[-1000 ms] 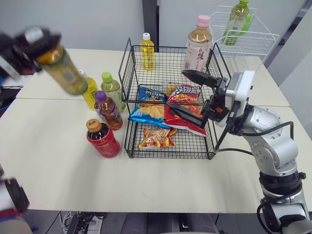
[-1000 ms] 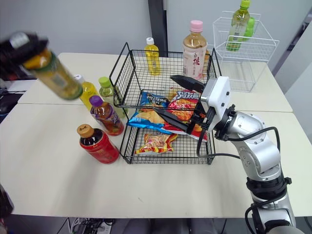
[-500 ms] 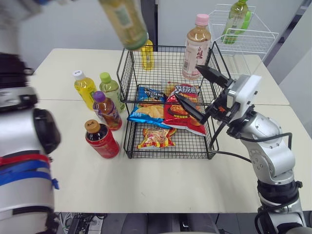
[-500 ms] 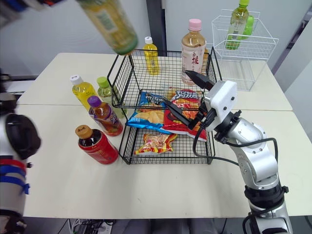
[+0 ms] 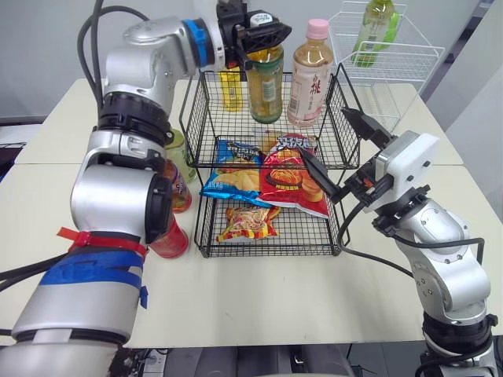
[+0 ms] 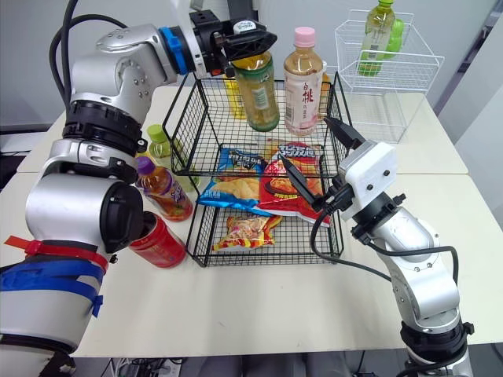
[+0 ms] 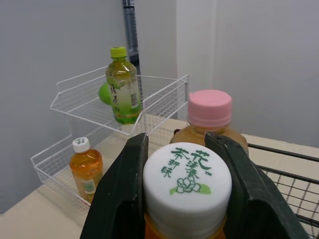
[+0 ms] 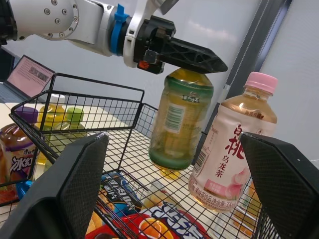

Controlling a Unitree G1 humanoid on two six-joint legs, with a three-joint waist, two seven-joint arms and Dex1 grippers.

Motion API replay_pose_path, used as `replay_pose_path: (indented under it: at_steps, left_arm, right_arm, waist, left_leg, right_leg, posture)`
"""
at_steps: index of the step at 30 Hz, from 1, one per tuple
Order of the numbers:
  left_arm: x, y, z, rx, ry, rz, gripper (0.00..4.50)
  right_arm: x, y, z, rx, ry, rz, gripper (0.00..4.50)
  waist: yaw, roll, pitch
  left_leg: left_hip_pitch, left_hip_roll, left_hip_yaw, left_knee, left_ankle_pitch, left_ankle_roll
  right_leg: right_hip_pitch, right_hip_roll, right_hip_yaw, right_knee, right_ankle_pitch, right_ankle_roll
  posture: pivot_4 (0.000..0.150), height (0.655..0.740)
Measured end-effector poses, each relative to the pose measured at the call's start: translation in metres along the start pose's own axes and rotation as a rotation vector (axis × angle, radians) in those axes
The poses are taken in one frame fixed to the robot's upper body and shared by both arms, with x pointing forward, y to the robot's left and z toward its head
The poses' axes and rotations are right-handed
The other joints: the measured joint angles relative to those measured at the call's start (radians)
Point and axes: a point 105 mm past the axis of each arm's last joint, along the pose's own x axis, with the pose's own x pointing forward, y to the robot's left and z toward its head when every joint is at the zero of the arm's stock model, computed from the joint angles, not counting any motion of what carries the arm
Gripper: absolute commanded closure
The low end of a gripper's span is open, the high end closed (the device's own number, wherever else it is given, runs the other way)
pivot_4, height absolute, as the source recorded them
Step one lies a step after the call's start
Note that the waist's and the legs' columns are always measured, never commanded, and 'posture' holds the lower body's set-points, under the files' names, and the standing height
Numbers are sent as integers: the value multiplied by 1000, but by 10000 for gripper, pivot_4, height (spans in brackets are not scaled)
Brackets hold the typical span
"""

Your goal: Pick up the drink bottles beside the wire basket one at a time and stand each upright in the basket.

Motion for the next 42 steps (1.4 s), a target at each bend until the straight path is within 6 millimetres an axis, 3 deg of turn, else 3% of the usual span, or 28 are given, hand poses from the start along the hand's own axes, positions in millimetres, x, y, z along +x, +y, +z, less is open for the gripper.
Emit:
replay_pose_path:
  at_steps: [5,6,14,25,28,33,38,42]
  left_arm:
    - [7,1,-2,-12,-7,18,31150]
    - [7,1,-3,-18,-5,18,23948]
    - [9,0,6,-2,-34,20,385]
    - [-5,4,18,-2,-59,0,122]
    - [-23,7,36,24,-111,-8,122]
    - [-61,23,40,36,-128,75,122]
    - [-126,47,41,44,-132,277,122]
    - [-177,50,39,83,-106,422,122]
  right_arm:
    - [0,0,-2,4,12,-4,0]
    - [-1,0,-2,4,12,-5,0]
    - [-1,0,0,3,7,-5,0]
    - [2,1,1,6,-1,15,0]
    - [5,1,1,16,-6,35,0]
    - [11,3,0,49,-17,81,0]
    - [23,7,8,106,-77,179,0]
    - [30,24,12,174,-113,343,0]
  waist:
    - [0,0,0]
    - [0,0,0]
    - [0,0,0]
    - [-2,0,0]
    - [-10,0,0]
    - [-15,1,0]
    - [-19,1,0]
    - [-16,1,0]
  left_leg:
    - [0,0,0,0,0,0]
    - [0,0,0,0,0,0]
    - [0,0,0,0,0,0]
    - [0,0,0,1,0,0]
    - [1,0,0,1,0,0]
    - [1,0,0,1,0,0]
    - [1,1,-1,1,0,0]
    - [1,1,-2,1,0,0]
  right_leg:
    - [0,0,0,0,0,0]
    - [0,0,0,0,0,0]
    - [0,0,0,0,0,0]
    - [0,0,0,1,0,0]
    - [0,0,0,1,0,0]
    - [1,0,0,2,0,0]
    - [0,0,0,2,0,0]
    - [1,0,0,2,0,0]
  posture:
    - [1500,7400]
    - [1500,7400]
    - [1500,7400]
    - [1500,7400]
    - [1500,7400]
    - [1500,7400]
    - [1500,7400]
    - [1500,7400]
